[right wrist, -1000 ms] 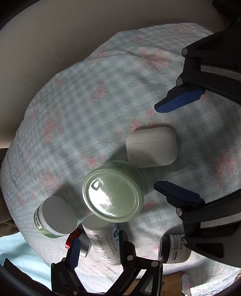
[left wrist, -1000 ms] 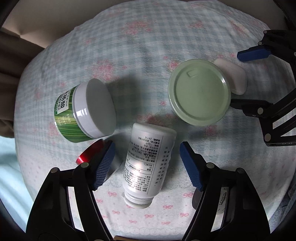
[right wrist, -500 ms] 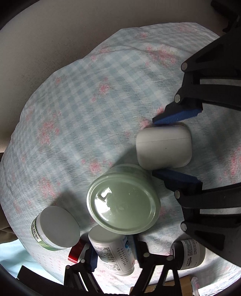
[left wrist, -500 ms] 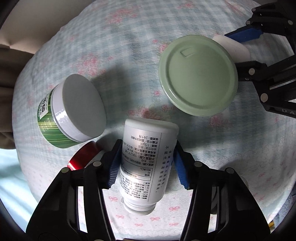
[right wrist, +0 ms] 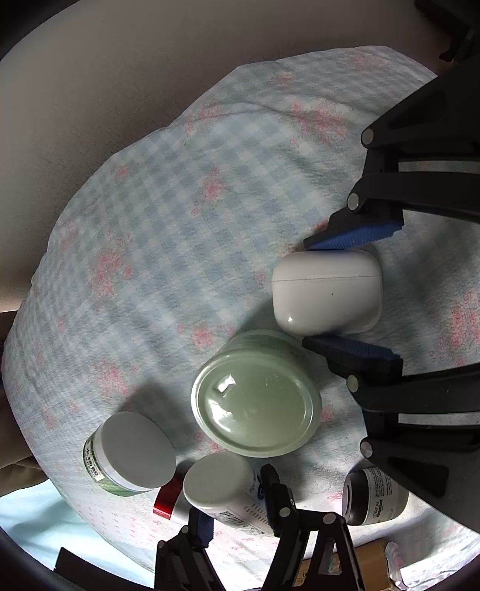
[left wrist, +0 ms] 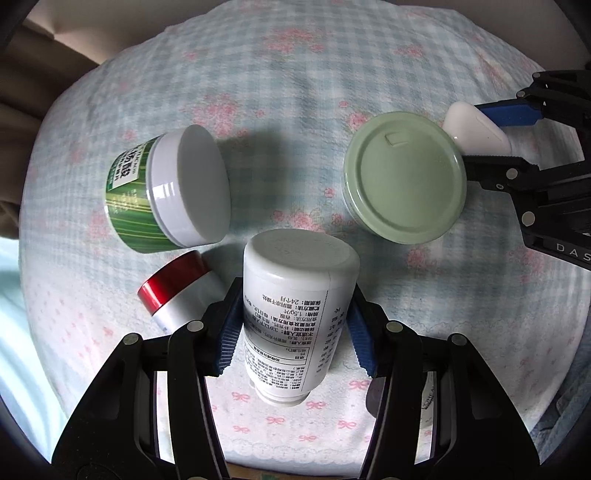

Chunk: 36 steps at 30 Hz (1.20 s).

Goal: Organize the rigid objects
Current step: 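Grasp the white pill bottle with the left tool while the right tool grasps the earbud case, then carry the pill bottle and earbud case into the cardboard box and release both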

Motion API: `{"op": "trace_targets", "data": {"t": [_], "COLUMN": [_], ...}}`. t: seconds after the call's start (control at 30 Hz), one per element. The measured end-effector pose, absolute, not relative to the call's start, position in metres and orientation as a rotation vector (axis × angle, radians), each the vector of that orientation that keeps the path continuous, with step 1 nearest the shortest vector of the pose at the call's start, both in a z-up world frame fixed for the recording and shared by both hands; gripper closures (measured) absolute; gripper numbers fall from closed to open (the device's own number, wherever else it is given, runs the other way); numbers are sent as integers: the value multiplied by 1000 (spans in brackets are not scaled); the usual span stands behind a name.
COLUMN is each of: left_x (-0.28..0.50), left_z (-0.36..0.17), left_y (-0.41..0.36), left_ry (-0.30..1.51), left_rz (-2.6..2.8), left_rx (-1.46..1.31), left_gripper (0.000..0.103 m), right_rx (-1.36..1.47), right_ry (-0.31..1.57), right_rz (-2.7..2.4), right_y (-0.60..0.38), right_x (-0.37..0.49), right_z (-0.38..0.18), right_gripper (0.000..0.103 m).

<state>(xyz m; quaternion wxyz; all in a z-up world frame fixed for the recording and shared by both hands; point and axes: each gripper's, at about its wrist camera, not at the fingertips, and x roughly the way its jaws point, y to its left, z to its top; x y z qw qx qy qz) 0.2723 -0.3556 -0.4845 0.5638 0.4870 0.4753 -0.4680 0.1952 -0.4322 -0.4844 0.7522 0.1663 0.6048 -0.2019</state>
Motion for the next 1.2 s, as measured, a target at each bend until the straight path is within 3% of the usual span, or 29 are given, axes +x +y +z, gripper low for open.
{"op": "trace_targets", "data": {"t": [0.33, 0.6, 0.93, 1.2], "left_x": [284, 265, 248, 241], "left_z": [-413, -339, -245, -211], "left_y": [-339, -283, -165, -40], "left_ry": [1185, 1216, 1162, 1135], "left_rz": [-982, -816, -541, -352], "left_rx": [885, 574, 252, 80], "left_gripper": [56, 56, 56, 56], "right_rx": [328, 264, 123, 43], "right_ry": [1251, 1174, 1072, 998], "right_rz": [-416, -335, -107, 46], "right_y": [-430, -397, -351, -283], "right_x": [176, 154, 175, 192], "right_z": [-428, -360, -262, -214], "right_gripper": [62, 62, 62, 62]}}
